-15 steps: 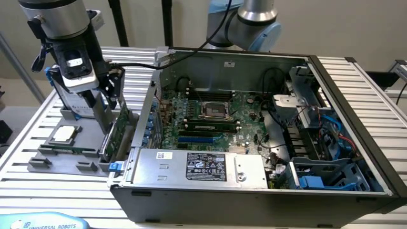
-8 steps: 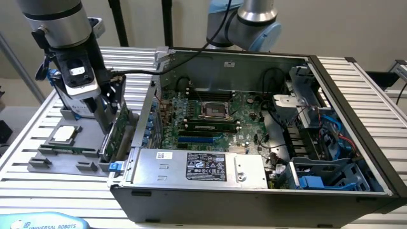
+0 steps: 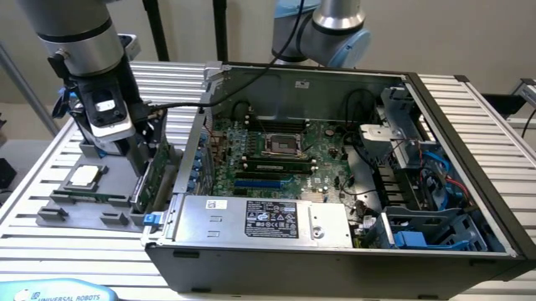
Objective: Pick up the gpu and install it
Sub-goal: 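Pick up the gpu and move the gpu toward the slot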
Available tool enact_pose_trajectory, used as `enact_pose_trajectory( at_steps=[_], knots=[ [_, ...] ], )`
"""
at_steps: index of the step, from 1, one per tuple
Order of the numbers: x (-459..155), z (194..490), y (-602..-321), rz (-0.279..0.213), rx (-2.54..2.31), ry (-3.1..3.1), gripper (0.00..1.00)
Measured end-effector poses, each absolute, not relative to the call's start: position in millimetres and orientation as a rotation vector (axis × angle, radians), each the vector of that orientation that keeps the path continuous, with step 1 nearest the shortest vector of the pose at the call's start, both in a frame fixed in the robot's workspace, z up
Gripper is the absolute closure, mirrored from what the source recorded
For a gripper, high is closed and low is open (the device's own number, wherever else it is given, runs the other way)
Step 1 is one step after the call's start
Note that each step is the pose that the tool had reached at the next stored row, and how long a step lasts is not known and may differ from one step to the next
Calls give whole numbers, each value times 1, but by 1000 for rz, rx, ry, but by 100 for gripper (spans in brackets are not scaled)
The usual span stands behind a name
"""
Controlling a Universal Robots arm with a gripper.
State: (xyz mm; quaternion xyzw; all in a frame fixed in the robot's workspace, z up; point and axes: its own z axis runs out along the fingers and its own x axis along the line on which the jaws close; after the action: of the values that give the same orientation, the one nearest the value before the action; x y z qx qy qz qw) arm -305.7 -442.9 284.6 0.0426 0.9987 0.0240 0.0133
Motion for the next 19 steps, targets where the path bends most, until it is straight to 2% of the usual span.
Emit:
enact_pose_trajectory(
  at_steps=[19],
  knots=[
    [-303,250,-447,75,134,3111,46]
  ],
)
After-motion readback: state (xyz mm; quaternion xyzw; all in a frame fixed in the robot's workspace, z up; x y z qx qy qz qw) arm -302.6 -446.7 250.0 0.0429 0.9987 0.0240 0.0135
